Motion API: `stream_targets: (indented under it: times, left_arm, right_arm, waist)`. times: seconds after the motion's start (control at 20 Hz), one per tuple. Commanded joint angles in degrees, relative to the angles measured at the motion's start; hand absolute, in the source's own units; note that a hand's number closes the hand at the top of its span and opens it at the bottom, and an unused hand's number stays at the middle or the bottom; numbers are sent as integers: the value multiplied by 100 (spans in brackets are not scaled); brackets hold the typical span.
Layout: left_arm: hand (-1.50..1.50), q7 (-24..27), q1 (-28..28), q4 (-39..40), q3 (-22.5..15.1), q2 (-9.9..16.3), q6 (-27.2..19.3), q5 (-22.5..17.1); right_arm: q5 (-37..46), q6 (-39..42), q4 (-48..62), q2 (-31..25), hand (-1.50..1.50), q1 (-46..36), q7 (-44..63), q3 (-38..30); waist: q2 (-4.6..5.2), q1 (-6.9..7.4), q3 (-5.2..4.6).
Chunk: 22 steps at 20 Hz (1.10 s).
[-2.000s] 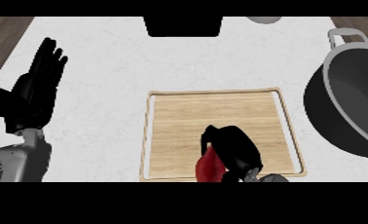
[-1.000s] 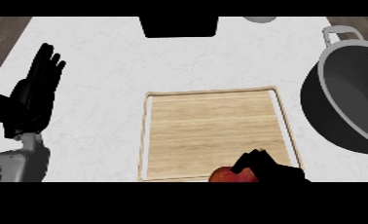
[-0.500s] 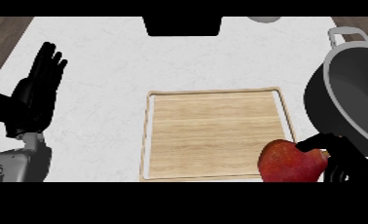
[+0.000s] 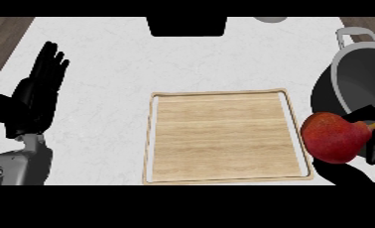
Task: Pick the pear from the tray and place it in the pot
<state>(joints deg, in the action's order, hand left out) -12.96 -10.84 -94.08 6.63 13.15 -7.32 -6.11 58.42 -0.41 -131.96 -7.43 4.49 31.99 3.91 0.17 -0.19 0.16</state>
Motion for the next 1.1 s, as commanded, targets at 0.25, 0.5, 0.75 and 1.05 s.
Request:
stream_targets:
  times: [0.25, 0.5, 0.75, 1.05]
  left_arm:
    - [0, -322, -329, -53, 48, 72, -48, -2]
    - [0, -89, -87, -50, -173, -152, -147, 246]
    - [0, 231, 11, 199, 139, -2, 189, -19]
    - [0, -210, -245, -45, 30, -39, -43, 127]
  right_arm:
    - [-566, -457, 1687, -1072, 150, -463, -1261, -1779]
    - [-514, -1013, 3525, -1415, 150, -983, -1931, -2207]
    - [-636, -1621, 5097, -1485, 150, -1446, -2801, -2289]
    - [-1541, -981, 6392, -1520, -150, -1987, -2806, -2680]
  waist:
    - [21, 55, -8]
    - [7, 78, -10]
    - [6, 79, -13]
    - [10, 141, -5]
